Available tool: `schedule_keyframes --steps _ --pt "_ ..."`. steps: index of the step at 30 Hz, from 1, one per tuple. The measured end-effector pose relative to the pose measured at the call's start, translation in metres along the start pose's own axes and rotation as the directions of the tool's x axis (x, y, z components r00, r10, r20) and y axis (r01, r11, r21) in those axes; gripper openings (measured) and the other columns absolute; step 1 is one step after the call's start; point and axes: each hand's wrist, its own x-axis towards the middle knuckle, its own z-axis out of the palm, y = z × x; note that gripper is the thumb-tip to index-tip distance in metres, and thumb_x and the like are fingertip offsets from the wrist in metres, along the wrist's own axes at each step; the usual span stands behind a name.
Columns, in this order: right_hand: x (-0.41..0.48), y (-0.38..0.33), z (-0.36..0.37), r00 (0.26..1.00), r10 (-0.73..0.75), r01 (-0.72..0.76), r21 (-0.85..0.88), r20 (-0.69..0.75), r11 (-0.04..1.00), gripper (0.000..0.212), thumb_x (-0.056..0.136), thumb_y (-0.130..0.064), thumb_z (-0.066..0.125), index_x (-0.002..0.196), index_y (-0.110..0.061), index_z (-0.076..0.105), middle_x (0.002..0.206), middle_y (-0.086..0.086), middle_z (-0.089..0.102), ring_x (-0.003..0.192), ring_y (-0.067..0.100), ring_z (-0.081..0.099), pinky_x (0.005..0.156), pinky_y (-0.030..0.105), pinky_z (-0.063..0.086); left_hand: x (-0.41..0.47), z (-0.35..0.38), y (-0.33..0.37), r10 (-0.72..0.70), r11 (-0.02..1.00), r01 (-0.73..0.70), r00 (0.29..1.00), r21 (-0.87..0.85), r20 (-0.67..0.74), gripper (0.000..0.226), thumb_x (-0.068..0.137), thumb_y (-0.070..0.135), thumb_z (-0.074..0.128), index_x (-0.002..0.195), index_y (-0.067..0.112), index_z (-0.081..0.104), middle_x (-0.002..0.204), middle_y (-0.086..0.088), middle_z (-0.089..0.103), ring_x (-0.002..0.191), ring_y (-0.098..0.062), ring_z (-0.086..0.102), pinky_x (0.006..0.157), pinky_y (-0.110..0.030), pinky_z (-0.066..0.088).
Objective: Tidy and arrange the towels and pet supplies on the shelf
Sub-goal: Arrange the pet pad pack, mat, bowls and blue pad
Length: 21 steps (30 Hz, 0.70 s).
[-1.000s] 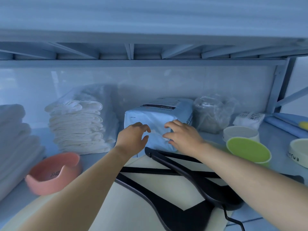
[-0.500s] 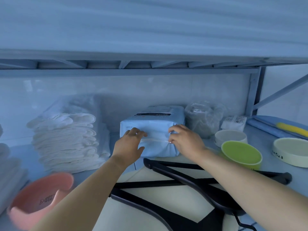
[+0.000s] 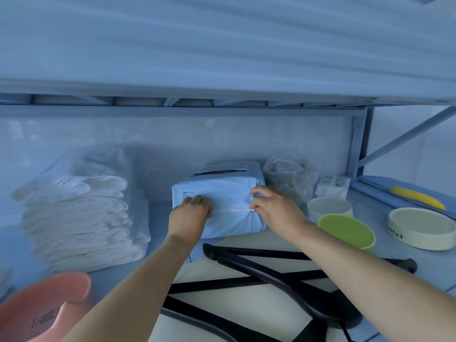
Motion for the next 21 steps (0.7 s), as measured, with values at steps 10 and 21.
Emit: schedule_keyframes --steps 10,21 --pt "-0.001 0.004 -0.005 0.994 -0.064 0.061 -0.039 -0.086 0.997 0.003 0.079 0.000 0.069 0.081 -0.003 0.068 0.115 0.012 0.063 0.099 0.031 0.062 0.063 0.041 0.055 0.004 -0.017 -0.001 0.077 0.997 -0.075 0.995 0.027 -0.068 0.016 0.079 0.016 0.072 0.070 0.016 0.059 0.068 0.003 0.056 0.052 -0.020 0.053 0.039 -0.016 0.021" --pt "-0.014 -0.009 -0.023 0.903 -0.240 0.107 -0.352 -0.358 0.930 0.037 0.077 -0.019 0.057 0.114 -0.021 0.058 0.126 0.006 0.057 0.115 0.025 0.048 0.074 0.035 0.048 0.019 -0.078 0.017 0.178 0.984 -0.159 0.896 0.081 -0.406 0.018 0.069 0.008 0.079 0.068 0.015 0.062 0.069 0.002 0.060 0.055 -0.020 0.055 0.034 -0.019 0.034"
